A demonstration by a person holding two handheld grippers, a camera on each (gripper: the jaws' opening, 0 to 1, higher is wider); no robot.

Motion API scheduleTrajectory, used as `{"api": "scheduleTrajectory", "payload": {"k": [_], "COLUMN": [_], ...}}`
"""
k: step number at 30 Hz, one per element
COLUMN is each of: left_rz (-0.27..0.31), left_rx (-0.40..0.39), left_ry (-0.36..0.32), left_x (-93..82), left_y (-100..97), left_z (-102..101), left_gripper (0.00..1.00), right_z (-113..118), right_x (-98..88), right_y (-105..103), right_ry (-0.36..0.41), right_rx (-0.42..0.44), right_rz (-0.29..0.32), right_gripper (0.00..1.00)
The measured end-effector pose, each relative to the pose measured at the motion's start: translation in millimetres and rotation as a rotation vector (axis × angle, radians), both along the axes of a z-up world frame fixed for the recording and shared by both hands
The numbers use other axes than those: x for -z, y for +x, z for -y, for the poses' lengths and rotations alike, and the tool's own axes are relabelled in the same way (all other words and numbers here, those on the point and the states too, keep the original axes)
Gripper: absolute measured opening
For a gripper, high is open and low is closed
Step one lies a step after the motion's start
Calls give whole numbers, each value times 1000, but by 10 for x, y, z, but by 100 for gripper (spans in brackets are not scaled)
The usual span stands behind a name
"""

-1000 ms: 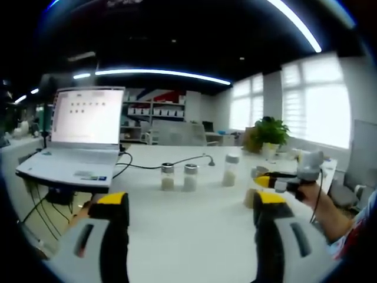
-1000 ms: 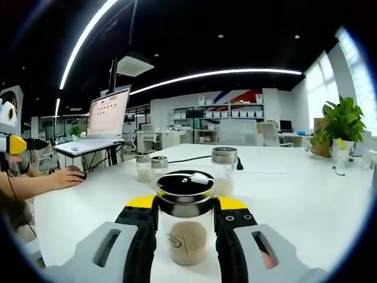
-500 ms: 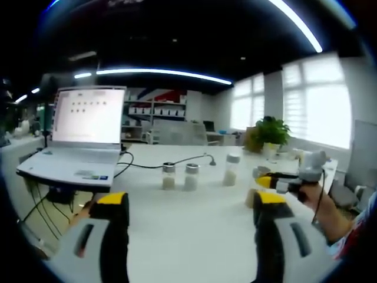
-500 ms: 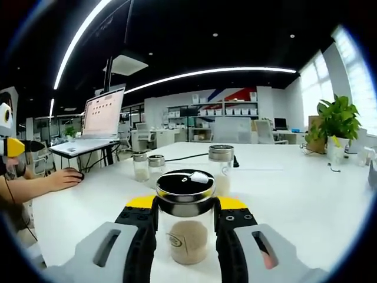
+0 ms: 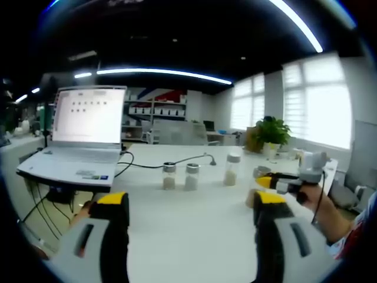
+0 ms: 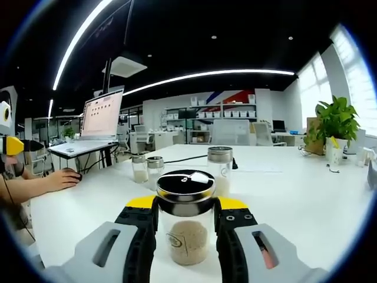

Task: Rotate the seasoning bottle until the label or dispensing opening points toward the visible target arrow and the bottle remains upright within the marked orientation range

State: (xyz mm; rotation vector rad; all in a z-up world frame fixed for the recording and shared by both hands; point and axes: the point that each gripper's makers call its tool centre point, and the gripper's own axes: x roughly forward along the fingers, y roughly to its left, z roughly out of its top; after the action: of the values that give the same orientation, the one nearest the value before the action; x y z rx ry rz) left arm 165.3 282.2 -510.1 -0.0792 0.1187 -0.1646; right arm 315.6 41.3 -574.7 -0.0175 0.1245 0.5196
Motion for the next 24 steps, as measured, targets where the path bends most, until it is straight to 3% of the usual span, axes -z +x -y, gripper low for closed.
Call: {"api": "scheduleTrajectory", "payload": {"k": [2, 3, 5, 6, 10, 14, 20, 24], "left_rz": [-2, -2, -2, -2, -3, 4, 8, 11], "left_rx": [1, 0, 1, 0, -1, 1, -5, -3], "left_ry": [0, 1, 0, -1, -1, 0, -2, -2], "left_x": [4, 6, 6, 4, 7, -15, -21, -30], "left_y": [2, 4, 6, 6, -2, -16, -21, -21], "left_z": [2, 2, 1, -2, 2, 5, -11, -15], "left_gripper": [92, 92, 92, 92, 92, 92, 92, 92], "right_z": [11, 32, 86, 108, 169, 193, 119, 183], "right_x": [-4, -11, -69, -96, -194, -161, -269, -315], "right_y": [-5, -7, -7, -5, -19, -37, -110, -121], "right_ry": [-35, -41, -32, -24, -7, -75, 103, 105], "right_rx": [-16, -9, 4, 3, -34, -119, -273, -284], "right_rz": [17, 19, 28, 28, 42, 32, 3, 22], "right_gripper": [40, 47, 70, 75, 74, 72, 74, 74]}}
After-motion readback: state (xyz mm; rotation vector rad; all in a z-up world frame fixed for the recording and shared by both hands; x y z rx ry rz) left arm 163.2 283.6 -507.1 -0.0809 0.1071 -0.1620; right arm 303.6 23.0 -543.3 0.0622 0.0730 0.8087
